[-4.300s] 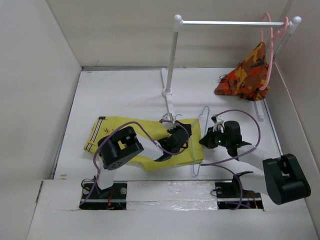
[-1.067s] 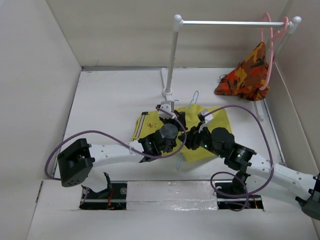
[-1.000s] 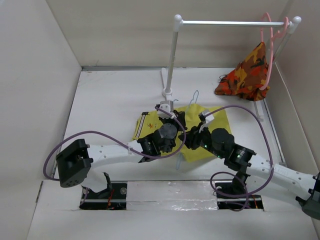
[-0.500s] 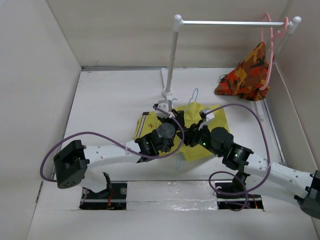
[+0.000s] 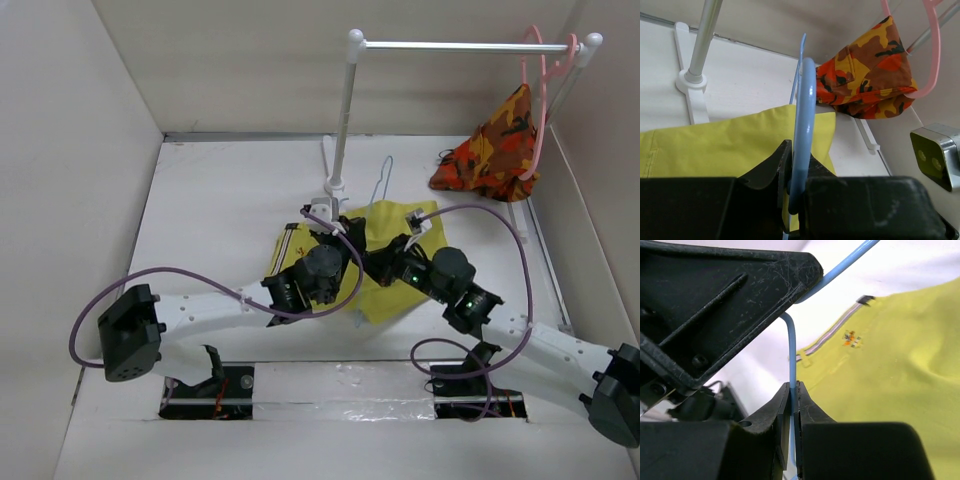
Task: Place the trousers on the hanger
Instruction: Place the hanger at the clothesline.
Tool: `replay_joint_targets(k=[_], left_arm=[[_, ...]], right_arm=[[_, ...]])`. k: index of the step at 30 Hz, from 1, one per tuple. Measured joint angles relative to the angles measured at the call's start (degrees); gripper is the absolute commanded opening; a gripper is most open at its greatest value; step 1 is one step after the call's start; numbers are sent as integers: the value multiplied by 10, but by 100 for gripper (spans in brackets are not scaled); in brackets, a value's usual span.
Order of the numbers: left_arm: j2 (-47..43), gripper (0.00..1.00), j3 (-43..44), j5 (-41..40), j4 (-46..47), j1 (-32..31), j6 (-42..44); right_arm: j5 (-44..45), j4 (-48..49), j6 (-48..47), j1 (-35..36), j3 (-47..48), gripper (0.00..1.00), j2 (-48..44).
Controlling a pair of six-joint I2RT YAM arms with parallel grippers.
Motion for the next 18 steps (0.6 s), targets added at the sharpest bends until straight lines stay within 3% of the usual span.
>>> replay_joint_targets(k=[3, 4, 8, 13, 18], left_arm=[[-9, 16, 0, 13, 0, -1, 15], [-11, 27, 3, 18, 2, -2, 20], [-31, 45, 35, 45, 1, -1, 35], [-81, 57, 69, 74, 3, 6, 54], [-125, 56, 78, 83, 2, 7, 68]], right_arm=[[-40, 38, 31, -23, -21, 0, -13], [-52, 38, 41, -32, -24, 0, -20], [-90, 38, 84, -71, -28, 0, -49], [-138, 40, 129, -117, -16, 0, -63], [-192, 71, 186, -170, 9, 0, -33]])
